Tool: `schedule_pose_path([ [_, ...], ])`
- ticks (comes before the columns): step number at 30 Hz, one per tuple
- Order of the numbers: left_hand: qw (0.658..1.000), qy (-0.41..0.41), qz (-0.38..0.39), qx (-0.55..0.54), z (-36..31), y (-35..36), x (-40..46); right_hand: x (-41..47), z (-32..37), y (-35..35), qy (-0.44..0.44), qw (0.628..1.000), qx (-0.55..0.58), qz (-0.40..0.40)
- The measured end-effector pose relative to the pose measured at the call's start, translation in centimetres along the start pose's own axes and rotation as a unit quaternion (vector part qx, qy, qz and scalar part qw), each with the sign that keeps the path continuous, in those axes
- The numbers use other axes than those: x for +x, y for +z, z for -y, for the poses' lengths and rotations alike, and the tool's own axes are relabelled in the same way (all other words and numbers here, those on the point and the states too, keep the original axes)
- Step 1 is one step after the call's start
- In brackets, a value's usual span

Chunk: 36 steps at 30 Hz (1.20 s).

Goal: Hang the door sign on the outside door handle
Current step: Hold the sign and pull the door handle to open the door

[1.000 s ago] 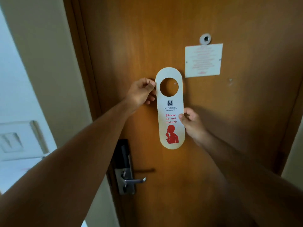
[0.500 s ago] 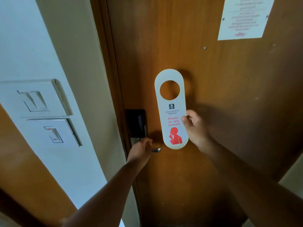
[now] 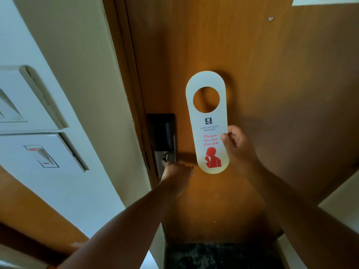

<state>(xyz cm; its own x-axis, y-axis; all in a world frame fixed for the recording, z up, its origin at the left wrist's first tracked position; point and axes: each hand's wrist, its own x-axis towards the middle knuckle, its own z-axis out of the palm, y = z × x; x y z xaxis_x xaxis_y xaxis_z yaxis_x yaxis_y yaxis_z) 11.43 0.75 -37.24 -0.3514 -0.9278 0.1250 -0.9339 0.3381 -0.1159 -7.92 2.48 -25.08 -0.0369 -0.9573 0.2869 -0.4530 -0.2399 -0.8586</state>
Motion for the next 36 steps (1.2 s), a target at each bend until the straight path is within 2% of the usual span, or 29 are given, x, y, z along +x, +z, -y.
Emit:
schedule_pose_path([
  [11,0.999,0.01,-0.039,0.025,-0.9,-0.2,-1.8,-4.3,3.1,-0.7,0.005,0.999,0.005,-0.038],
  [16,0.989,-0.041,-0.082,-0.119,-2.5,-1.4,-4.3,-9.4,4.8,-1.6,0.023,0.997,0.013,-0.073],
  [24,0.981,-0.053,-0.106,-0.153,-6.9,-2.9,-10.5,-18.0,7.1,-4.2,0.036,0.993,-0.022,-0.11],
  [30,0.976,-0.027,-0.094,-0.196,-11.3,-4.8,-16.7,-26.8,7.4,-7.1,0.043,0.986,-0.037,-0.156],
  [34,0.948,0.064,-0.062,-0.305,-13.5,-7.1,-22.0,-33.6,7.9,-9.1,0.077,0.983,-0.035,-0.162],
  [36,0.938,0.124,-0.037,-0.322,-13.8,-8.2,-25.4,-37.0,8.6,-9.9,0.084,0.981,-0.037,-0.173],
])
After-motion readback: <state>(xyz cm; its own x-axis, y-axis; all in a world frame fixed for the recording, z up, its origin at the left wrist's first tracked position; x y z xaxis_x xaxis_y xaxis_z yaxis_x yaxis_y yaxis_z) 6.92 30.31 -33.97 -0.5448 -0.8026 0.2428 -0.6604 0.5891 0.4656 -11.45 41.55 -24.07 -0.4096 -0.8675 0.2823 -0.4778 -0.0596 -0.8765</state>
